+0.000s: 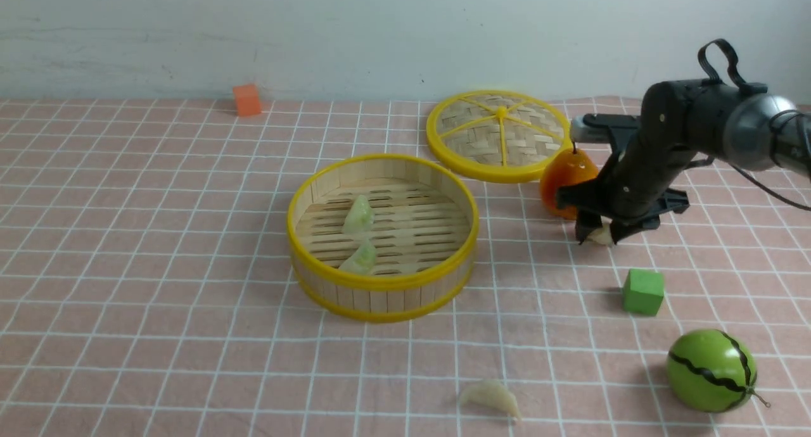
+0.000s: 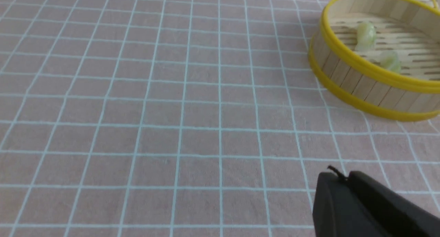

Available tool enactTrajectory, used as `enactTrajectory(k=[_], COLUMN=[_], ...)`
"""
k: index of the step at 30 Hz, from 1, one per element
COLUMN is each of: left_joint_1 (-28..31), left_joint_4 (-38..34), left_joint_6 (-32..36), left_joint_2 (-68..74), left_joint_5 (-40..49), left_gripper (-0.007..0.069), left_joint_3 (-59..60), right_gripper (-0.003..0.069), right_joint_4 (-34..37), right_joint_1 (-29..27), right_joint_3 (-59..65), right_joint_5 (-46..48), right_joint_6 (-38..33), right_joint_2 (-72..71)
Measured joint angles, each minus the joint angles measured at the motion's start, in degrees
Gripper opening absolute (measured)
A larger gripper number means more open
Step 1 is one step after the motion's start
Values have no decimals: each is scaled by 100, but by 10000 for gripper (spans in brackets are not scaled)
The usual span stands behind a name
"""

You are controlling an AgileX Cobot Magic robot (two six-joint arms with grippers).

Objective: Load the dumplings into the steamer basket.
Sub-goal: Use the right arm to grab a dumpling, then use the right arm to put the dumpling into the steamer

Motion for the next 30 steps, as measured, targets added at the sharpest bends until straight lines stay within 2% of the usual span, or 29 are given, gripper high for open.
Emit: enactTrajectory(k=[4,9,13,16,17,19,20,23,27,30], left_joint_1=[0,0,0,0,0,0,0,0,0,0], left_joint_4=[38,49,56,59,59,59,59,59,59,59], left_joint_6=[0,0,-5,-11,-11,-11,-11,-11,-11,-11], left_joint_2=[-19,-19,-19,-19,-19,-19,-19,-19,-19,-19], left_joint_5=[-138,-356,-530,-634,-633,-658,-664,-665,-670,-665], left_gripper=[39,39,39,39,39,39,39,39,39,39], left_joint_3=[6,25,25,25,25,25,25,25,25,25], right_gripper=[286,286,286,286,286,286,286,286,286,286], right_joint_4=[7,183,793,1805,1865,2625,2674,3188,3326,3312], right_joint_1=[0,0,42,289,335,716,716,1239,1651,1670], right_joint_3=[-13,-15,-9,-16,-23,-146,-158,-236,-236,-230], right_joint_5=[84,320,713,650,621,399,374,-173,-1232,-1709], right_joint_6=[-98,-415,-966,-1797,-1842,-2414,-2465,-3242,-3793,-3850], right_joint_2=[5,-24,-259,-790,-814,-985,-985,-902,-408,-30])
